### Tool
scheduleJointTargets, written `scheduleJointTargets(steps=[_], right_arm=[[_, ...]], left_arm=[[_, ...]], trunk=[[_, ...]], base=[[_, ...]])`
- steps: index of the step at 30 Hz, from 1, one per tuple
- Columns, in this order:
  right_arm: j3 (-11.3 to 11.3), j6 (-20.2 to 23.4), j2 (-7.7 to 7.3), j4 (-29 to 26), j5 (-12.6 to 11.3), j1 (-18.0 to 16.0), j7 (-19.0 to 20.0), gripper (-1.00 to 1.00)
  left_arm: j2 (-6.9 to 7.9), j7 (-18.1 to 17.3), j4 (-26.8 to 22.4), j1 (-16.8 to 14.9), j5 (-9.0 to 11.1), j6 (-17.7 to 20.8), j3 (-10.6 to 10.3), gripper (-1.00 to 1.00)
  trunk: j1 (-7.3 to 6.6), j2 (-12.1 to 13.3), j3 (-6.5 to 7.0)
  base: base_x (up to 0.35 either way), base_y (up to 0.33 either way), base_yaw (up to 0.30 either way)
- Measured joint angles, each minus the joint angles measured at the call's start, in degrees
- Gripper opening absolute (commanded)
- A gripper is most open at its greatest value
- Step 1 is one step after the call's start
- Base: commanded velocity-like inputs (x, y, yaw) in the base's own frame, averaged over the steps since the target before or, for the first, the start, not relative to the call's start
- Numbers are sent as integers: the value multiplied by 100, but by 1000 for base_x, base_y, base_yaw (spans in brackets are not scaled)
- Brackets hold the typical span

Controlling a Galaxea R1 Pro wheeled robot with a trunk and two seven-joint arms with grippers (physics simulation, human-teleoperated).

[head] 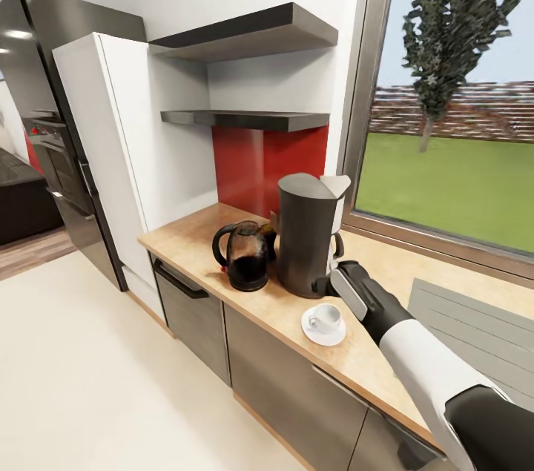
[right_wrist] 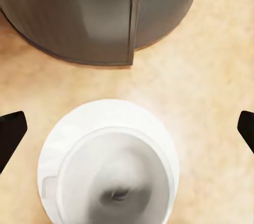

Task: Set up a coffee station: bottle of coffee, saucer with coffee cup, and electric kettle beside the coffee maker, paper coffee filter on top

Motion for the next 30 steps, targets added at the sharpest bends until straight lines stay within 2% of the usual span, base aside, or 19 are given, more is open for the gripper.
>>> scheduleJointTargets(steps=[11, 21, 30], right_arm=[[0, 2, 0, -65, -13, 0, 7, 100], [16, -12, -47, -753, -6, 0, 10, 100], [26, -13, -53, -808, 6, -2, 10, 100]], left_arm=[[-7, -1, 0, -6, -12, 0, -1, 100], [-7, 0, -8, -9, -12, -23, 0, 100], [-2, -2, -4, -10, -13, -39, -1, 100]], trunk=[[0, 0, 0], [0, 0, 3], [1, -5, 55]], base=[[0, 0, 0], [0, 0, 0], [-17, 0, 0]])
